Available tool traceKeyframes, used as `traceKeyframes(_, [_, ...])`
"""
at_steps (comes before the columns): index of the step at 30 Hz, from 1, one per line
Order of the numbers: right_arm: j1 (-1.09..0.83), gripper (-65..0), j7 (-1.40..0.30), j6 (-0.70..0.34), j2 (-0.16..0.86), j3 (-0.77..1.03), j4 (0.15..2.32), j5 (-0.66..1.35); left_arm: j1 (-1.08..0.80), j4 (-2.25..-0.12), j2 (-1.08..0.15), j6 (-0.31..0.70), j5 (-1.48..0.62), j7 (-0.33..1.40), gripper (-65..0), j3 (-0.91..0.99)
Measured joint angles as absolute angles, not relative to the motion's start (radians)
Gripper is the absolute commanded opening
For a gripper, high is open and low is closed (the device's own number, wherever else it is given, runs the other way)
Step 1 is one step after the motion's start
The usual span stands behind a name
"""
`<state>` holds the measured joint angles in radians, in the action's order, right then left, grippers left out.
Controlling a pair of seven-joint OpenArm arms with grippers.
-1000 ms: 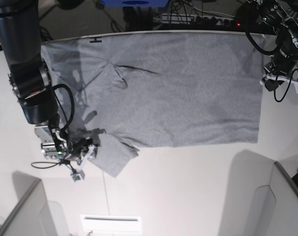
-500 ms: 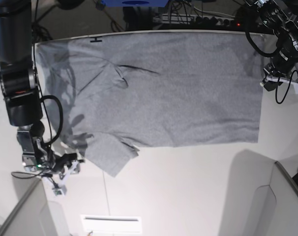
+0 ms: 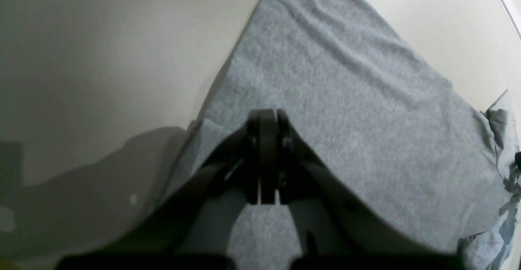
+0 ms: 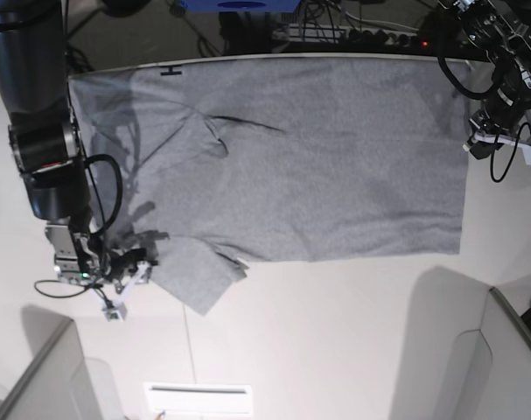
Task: Fold the T-shirt properly
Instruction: 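Move the left gripper to the other hem corner and grasp it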
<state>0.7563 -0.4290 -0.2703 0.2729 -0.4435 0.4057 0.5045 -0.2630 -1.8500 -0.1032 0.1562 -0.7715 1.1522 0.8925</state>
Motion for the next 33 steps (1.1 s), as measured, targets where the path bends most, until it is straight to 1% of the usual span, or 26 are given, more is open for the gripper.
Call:
traceKeyframes(10, [0.747, -30.2, -0.405, -0.270, 0.246, -0.443, 0.406, 0.504, -0.261, -1.850, -0.105, 0.156, -0.772, 1.152, -65.0, 0.893])
traceKeyframes(14, [0.747, -31.2, -0.403, -0.271, 0.243, -0.443, 0.406, 0.505, -0.261, -1.850, -0.109, 0.156, -0.771, 1.152, -65.0, 0.893])
traceKeyframes(15, [0.747, -32.7, -0.403, -0.271, 0.243, -0.443, 0.406, 0.506, -0.261, -1.850, -0.109, 0.156, -0.772, 1.151, -65.0, 0.893])
traceKeyframes(16, [0.747, -36.6, -0.403, -0.271, 0.243, -0.443, 0.406, 0.508, -0.261, -1.850, -0.109, 0.156, -0.772, 1.149, -65.0, 0.893])
traceKeyframes(17, [0.747, -42.3, -0.403, -0.271, 0.244, -0.443, 0.406, 0.508, -0.261, -1.850, -0.109, 0.156, -0.772, 1.150, -65.0, 0.893])
traceKeyframes(20, [0.744, -65.0, -0.404, -0.270, 0.249, -0.443, 0.406, 0.508, -0.258, -1.850, -0.109, 0.156, -0.772, 1.150, -65.0, 0.890])
traceKeyframes(26, [0.744, -65.0, -0.405, -0.271, 0.248, -0.439, 0.407, 0.515, -0.200, -1.826, -0.116, 0.157, -0.758, 1.149, -65.0, 0.884])
traceKeyframes(33, [0.742, -65.0, -0.409, -0.271, 0.249, -0.438, 0.411, 0.516, -0.064, -1.711, -0.157, 0.158, -0.505, 1.155, -65.0, 0.815])
